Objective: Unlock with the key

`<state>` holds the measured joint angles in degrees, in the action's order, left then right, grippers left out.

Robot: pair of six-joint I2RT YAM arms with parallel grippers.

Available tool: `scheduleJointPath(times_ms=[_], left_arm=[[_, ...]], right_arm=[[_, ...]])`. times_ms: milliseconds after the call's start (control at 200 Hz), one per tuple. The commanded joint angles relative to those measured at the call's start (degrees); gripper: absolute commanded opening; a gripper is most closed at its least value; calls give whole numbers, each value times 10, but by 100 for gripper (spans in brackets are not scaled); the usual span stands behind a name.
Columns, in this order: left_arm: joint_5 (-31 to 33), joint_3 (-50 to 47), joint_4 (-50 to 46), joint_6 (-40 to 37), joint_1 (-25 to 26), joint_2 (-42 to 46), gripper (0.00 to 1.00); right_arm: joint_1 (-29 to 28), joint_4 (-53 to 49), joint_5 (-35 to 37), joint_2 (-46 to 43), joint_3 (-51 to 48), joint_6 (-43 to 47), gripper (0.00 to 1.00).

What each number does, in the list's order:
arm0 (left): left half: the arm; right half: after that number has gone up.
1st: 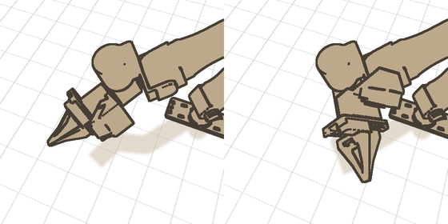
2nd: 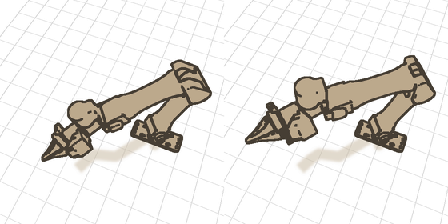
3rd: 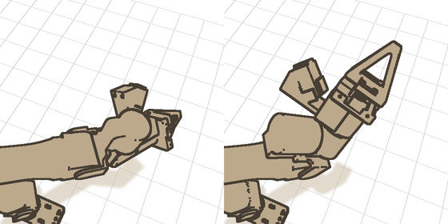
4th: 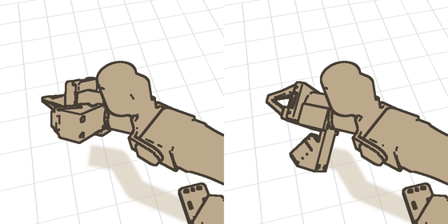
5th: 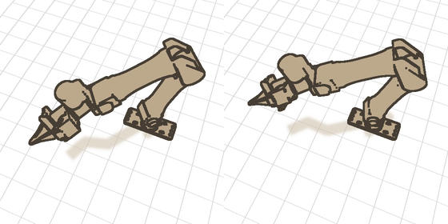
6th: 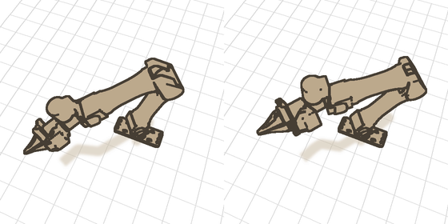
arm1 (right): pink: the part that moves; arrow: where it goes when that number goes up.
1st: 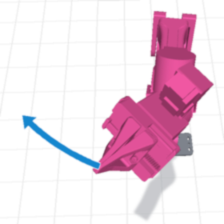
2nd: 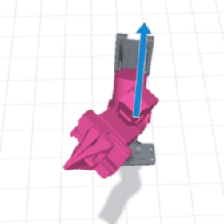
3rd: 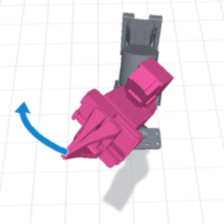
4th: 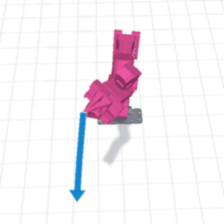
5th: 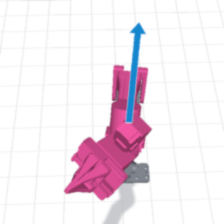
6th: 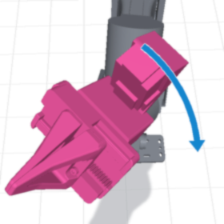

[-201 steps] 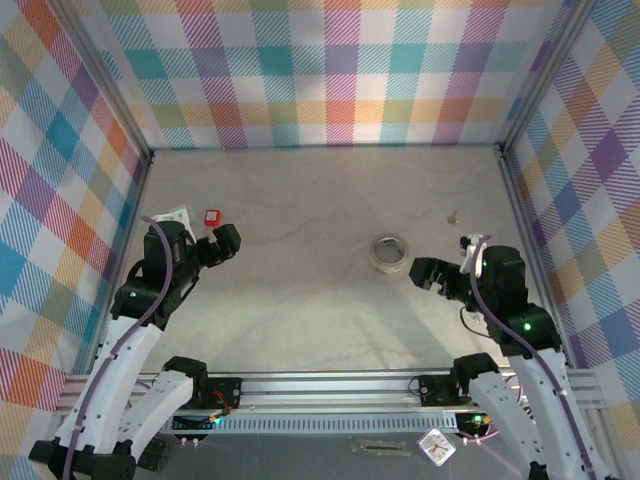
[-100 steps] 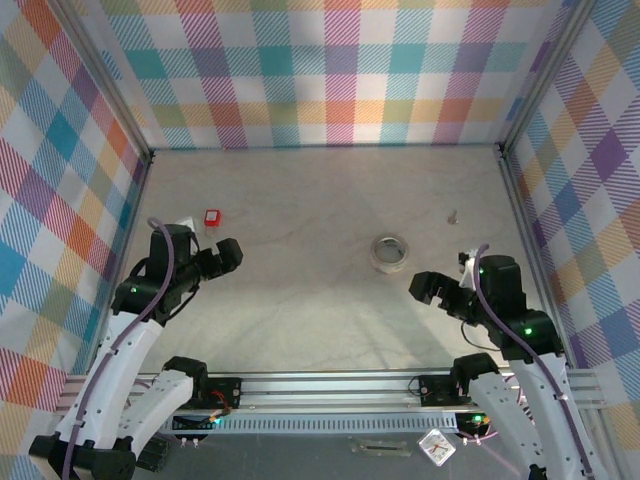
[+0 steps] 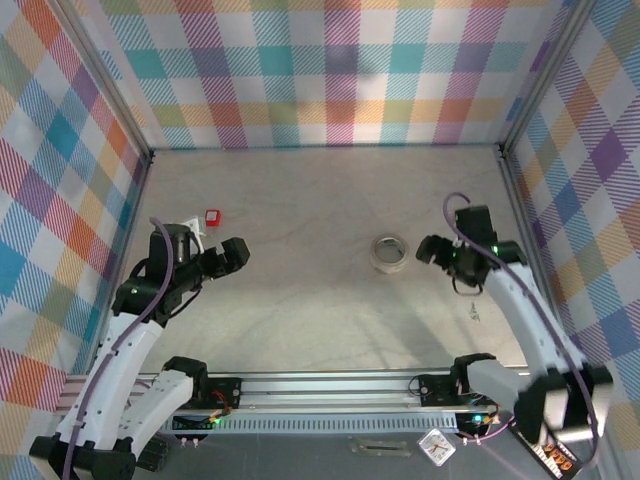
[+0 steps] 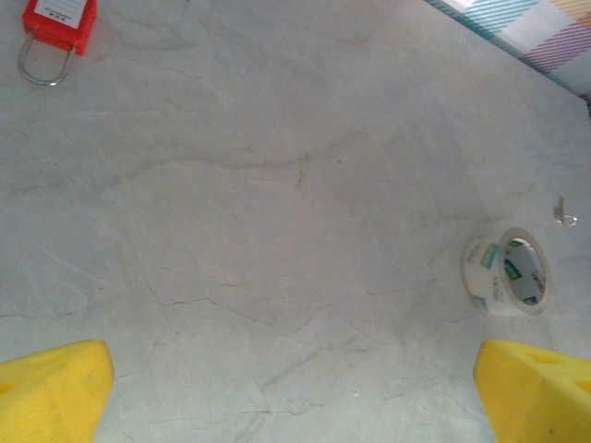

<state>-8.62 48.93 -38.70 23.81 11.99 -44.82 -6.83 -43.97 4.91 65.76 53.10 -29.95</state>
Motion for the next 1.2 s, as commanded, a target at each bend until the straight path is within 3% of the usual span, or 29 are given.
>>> scheduleJointPath(times_ms=[0, 85, 220, 445, 725, 1195], left_arm=[[-37, -16, -10, 6, 3, 26, 100], [-45, -23, -27, 7, 3, 46, 100], [-48, -28, -60, 4, 3, 84, 100], [-37, -31, -76, 2, 3, 126, 100], [-36, -34, -73, 1, 3, 116, 100], [-32, -36, -74, 3, 3, 112, 100]], right_arm=[[42, 66, 51, 96, 56, 41, 84], [76, 77, 58, 199, 117, 46, 79], [112, 82, 14, 341, 211, 42, 60], [134, 74, -27, 472, 310, 4, 53], [150, 50, -48, 526, 379, -25, 53], [168, 34, -85, 550, 379, -55, 52]])
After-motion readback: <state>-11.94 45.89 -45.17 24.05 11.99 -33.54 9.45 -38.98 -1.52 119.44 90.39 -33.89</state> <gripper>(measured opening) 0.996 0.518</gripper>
